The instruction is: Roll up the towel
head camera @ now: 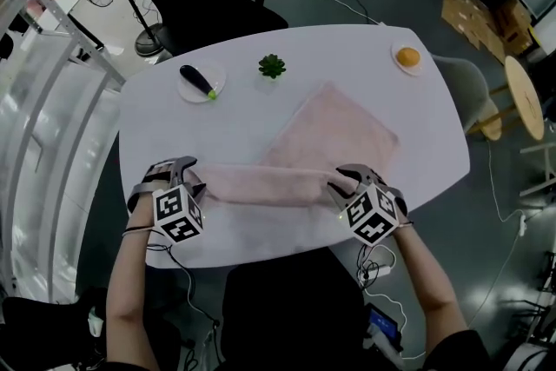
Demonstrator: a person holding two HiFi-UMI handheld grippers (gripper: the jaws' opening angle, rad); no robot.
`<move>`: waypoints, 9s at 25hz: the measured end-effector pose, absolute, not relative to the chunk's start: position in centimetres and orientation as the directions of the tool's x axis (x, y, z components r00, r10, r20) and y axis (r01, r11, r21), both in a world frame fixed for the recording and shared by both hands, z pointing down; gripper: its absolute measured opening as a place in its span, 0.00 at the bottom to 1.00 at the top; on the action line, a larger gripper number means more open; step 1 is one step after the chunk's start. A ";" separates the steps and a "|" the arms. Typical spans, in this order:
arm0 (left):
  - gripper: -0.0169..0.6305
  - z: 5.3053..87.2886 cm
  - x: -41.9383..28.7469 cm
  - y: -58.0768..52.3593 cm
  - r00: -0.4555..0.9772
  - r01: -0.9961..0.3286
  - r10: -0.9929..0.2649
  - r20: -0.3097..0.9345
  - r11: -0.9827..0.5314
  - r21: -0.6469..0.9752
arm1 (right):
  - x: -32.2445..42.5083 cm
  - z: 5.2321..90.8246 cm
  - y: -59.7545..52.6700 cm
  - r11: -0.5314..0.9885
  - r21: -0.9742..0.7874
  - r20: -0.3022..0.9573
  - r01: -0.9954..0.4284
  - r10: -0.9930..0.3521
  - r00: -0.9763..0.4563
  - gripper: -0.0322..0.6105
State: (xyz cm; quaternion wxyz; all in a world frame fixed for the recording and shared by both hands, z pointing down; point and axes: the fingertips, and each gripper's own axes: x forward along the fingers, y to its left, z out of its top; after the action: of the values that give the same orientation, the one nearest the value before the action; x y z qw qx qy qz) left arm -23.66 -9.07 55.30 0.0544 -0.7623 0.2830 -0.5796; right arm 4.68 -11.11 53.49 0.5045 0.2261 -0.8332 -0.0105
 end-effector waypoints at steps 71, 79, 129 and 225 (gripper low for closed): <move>0.09 59.6 -23.8 2.0 0.156 -0.161 -0.346 0.925 -0.933 -0.322 | 7.4 59.3 3.1 0.918 0.367 0.902 -0.149 -0.391 -0.182 0.09; 0.09 59.2 -23.9 0.3 0.167 -0.184 -0.333 0.928 -0.935 -0.303 | 7.2 58.9 1.0 0.940 0.280 0.924 -0.193 -0.318 -0.212 0.10; 0.28 59.0 -24.9 -13.3 0.051 -0.416 -0.456 0.889 -0.818 -0.396 | 8.2 58.8 -14.5 0.880 0.325 0.872 -0.346 -0.420 -0.251 0.35; 0.10 59.1 -19.7 -9.9 0.051 -0.201 -0.382 0.923 -0.909 -0.365 | 12.7 59.0 -9.4 0.909 0.219 0.939 -0.355 -0.295 -0.177 0.11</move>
State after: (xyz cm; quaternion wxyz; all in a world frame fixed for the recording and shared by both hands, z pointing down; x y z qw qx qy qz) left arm -19.69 -9.86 59.07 0.0686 -0.7218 0.2018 -0.6585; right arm 12.65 -9.35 58.99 0.6054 0.2119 -0.7668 0.0246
